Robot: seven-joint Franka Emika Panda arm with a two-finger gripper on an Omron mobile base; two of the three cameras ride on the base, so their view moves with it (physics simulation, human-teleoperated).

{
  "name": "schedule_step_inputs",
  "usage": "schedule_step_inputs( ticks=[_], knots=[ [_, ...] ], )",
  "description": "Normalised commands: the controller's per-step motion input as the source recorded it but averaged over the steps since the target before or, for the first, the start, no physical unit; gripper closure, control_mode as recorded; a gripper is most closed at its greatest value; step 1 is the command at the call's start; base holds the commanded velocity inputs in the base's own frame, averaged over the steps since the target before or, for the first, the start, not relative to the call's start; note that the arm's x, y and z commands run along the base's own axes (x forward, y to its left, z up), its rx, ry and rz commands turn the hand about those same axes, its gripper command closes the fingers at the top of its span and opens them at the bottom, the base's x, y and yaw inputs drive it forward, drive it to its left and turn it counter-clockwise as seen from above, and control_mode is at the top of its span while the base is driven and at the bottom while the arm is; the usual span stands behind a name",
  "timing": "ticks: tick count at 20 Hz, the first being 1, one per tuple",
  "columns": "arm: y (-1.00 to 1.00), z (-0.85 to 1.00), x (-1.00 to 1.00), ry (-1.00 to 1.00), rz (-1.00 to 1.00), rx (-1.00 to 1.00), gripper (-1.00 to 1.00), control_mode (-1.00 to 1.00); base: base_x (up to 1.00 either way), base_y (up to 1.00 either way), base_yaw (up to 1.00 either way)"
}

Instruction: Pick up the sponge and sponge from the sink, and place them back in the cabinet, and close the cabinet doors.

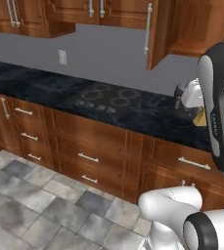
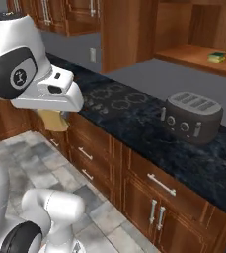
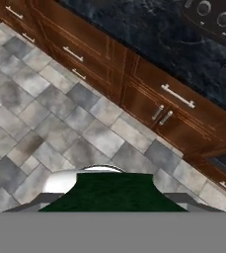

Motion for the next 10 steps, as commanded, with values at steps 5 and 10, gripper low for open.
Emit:
schedule_step_inputs(
  ticks=[5, 10],
  knots=[
    [0.00, 0.00, 0.00, 0.00, 0.00, 0.00, 1.00, 1.00, 0.52, 0.00, -0.71],
    [0.00, 0.00, 0.00, 0.00, 0.00, 0.00, 1.00, 1.00, 0.77, 0.01, -0.59]
  ],
)
